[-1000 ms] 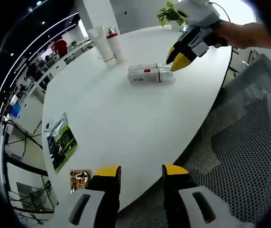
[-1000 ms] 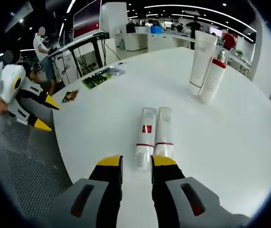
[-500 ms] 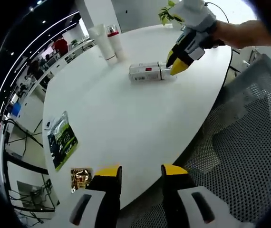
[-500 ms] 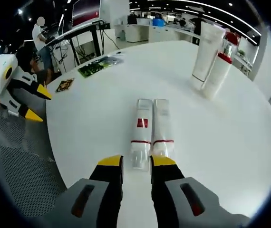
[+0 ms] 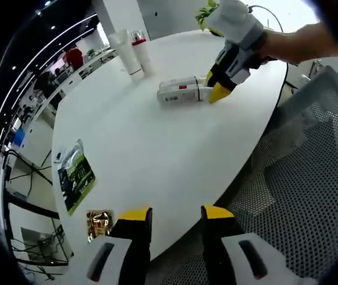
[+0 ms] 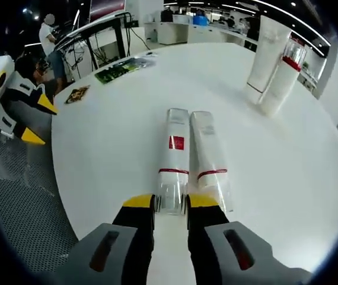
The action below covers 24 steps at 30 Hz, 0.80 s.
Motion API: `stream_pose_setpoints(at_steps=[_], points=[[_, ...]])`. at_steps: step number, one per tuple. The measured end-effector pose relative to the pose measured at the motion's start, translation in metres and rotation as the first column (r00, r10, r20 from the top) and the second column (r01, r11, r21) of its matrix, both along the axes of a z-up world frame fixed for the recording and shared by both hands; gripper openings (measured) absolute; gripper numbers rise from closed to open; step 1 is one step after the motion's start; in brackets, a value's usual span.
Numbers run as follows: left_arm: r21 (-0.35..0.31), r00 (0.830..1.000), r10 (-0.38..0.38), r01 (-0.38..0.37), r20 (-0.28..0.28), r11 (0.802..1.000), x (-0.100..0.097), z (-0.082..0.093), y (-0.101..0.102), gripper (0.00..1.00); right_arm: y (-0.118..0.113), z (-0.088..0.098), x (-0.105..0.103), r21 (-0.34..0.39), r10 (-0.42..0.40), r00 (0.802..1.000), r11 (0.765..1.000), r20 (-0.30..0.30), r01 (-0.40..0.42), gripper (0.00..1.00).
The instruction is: Arrange the skincare products in the storage area until every visible bottle or jar stands upright without overlapping.
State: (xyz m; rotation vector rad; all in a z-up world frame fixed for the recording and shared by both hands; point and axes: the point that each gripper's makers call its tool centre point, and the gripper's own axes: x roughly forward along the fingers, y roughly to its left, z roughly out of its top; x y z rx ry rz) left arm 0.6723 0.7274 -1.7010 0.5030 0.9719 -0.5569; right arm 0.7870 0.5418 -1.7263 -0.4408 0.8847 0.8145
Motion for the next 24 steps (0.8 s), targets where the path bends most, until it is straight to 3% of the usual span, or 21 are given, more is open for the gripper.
stream_pose_setpoints(at_steps=[8,18,24], points=[[-0.006,1.000,-0.004,0.004,-0.004,1.000,-0.001,0.000,-0.001,0.32,0.001,0.006,-0.006,-0.010,0.073,0.997,0.997,0.028,-0.073,0.15],[-0.028,1.000,0.006,-0.005,0.015,1.000,0.000,0.004,-0.002,0.32,0.016,0.066,-0.009,0.163,0.043,0.994,0.985,0.099,-0.059,0.15],[-0.039,0.999,-0.013,0.014,0.034,0.999,0.001,0.007,-0.007,0.32,0.017,0.094,-0.020,0.219,0.024,0.990,0.974,0.136,-0.053,0.15]])
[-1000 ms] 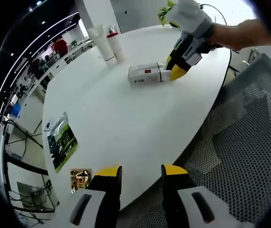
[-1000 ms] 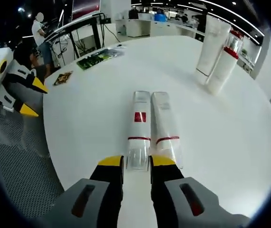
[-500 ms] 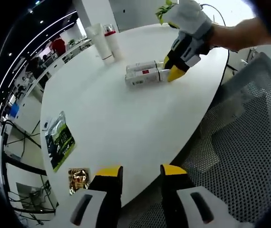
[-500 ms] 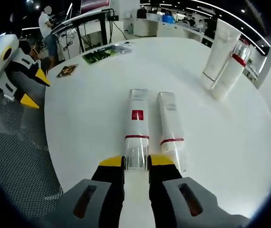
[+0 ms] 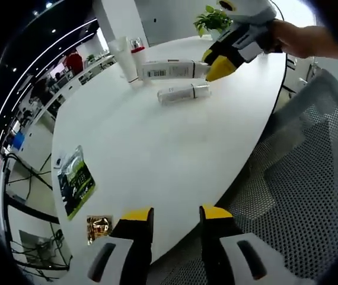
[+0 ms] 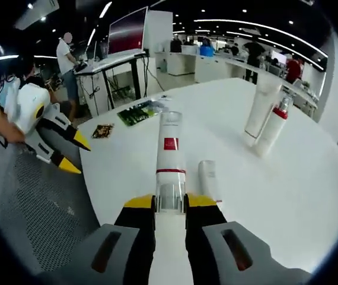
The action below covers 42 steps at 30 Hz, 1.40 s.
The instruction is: Arrange the skincare products in the storage area until every visible bottle or jar stands upright without overlapping.
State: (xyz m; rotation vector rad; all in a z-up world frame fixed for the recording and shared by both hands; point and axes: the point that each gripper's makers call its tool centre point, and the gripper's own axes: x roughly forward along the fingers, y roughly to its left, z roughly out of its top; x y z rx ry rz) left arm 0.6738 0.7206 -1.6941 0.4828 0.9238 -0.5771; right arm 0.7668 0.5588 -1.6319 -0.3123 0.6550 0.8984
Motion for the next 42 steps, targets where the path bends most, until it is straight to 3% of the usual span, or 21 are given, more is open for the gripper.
stream_pose_setpoints(at_steps=[6,16,26,28,37,42], points=[[-0.010,1.000,0.001,0.000,0.013,1.000,0.001,0.003,-0.001,0.32,0.008,0.012,-0.026,0.052,0.005,1.000,0.999,0.004,-0.005,0.15],[-0.007,1.000,0.005,-0.005,0.005,1.000,0.001,0.002,-0.001,0.32,0.018,0.010,-0.061,0.060,0.040,0.999,0.997,0.016,-0.040,0.15],[-0.020,1.000,-0.002,0.003,0.027,1.000,0.003,0.006,-0.006,0.31,0.016,0.014,-0.057,0.007,0.055,0.991,0.998,0.123,-0.056,0.15],[-0.019,1.000,0.000,0.001,0.025,1.000,0.003,0.005,-0.005,0.31,0.017,0.009,-0.060,-0.023,0.079,0.989,0.997,0.122,-0.077,0.15],[-0.009,1.000,-0.002,0.003,0.018,1.000,0.003,0.003,-0.004,0.31,0.012,0.007,-0.058,-0.006,0.052,0.994,0.999,0.094,-0.051,0.15],[-0.012,1.000,-0.005,0.005,0.017,1.000,0.002,0.003,-0.005,0.31,0.015,0.004,-0.062,-0.020,0.075,0.993,0.997,0.090,-0.074,0.15]])
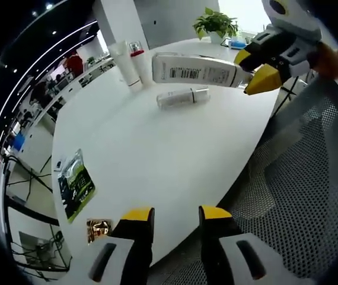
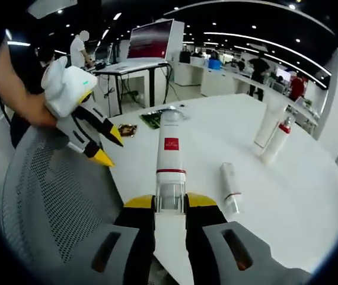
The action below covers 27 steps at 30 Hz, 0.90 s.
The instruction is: Arrange the skincare products in the storage area until every visible bottle or jar stands upright without overlapping.
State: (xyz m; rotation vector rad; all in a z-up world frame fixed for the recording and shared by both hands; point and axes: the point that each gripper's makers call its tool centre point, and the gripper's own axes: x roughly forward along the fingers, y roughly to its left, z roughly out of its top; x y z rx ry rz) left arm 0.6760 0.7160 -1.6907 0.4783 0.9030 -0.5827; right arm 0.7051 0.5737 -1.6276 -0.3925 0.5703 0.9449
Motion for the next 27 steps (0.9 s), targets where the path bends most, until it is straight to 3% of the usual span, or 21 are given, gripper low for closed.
stream_pose_setpoints(at_steps=[7,27], points=[[-0.004,0.999,0.016,-0.016,0.030,1.000,0.004,0.006,0.000,0.35,-0.001,-0.004,-0.001,-0.017,0.013,1.000,1.000,-0.003,-0.013,0.15],[0.124,0.991,-0.069,0.055,0.112,0.991,0.012,0.011,0.005,0.43,-0.001,-0.011,-0.006,-0.061,0.050,0.999,0.997,-0.003,-0.050,0.15]])
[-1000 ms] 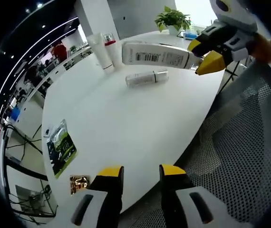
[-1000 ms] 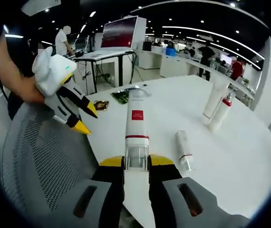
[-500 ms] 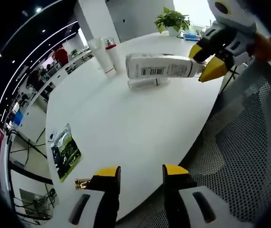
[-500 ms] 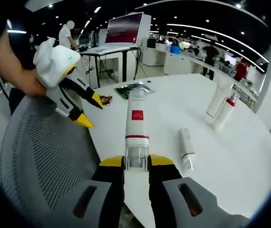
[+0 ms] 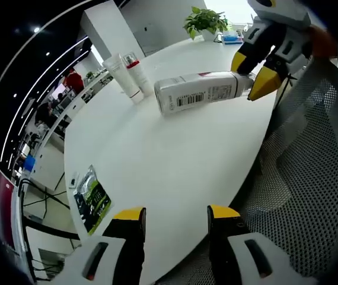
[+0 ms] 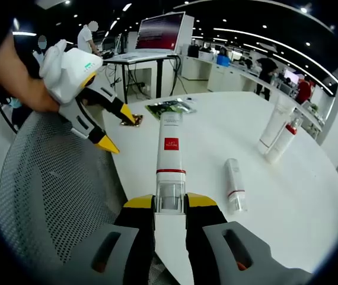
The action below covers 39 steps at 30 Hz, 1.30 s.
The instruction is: Arrange the skincare products in the storage area until every visible bottle or jar stands upright without overlapping.
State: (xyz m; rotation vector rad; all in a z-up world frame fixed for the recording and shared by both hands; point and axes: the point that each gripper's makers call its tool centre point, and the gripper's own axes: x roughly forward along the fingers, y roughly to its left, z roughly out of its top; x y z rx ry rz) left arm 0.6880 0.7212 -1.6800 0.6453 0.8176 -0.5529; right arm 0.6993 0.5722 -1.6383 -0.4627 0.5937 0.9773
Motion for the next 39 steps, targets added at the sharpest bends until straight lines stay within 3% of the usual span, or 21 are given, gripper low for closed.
stream_pose_setpoints(at_steps=[18,28,31,34,37,39], points=[[-0.003,0.998,-0.009,0.009,0.060,1.000,0.006,0.009,-0.001,0.44,0.004,-0.004,-0.005,-0.029,0.043,0.999,0.999,0.000,-0.043,0.15],[0.032,0.991,-0.093,0.090,0.099,0.995,0.007,0.014,-0.008,0.44,0.010,-0.009,-0.013,-0.093,0.116,0.993,0.989,0.027,-0.113,0.15],[0.079,0.974,-0.186,0.177,0.128,0.981,0.006,0.017,-0.017,0.44,0.010,-0.011,-0.014,-0.111,0.124,0.992,0.986,0.026,-0.121,0.15],[0.099,0.941,-0.295,0.281,0.164,0.954,0.004,0.021,-0.032,0.42,0.012,-0.014,-0.018,-0.137,0.156,0.987,0.979,0.027,-0.151,0.15],[0.097,0.925,-0.336,0.324,0.179,0.941,0.002,0.024,-0.039,0.39,0.015,-0.017,-0.022,-0.169,0.194,0.980,0.968,0.037,-0.185,0.15],[0.107,0.898,-0.395,0.381,0.193,0.918,0.000,0.025,-0.045,0.35,0.017,-0.018,-0.025,-0.183,0.222,0.974,0.960,0.040,-0.211,0.15]])
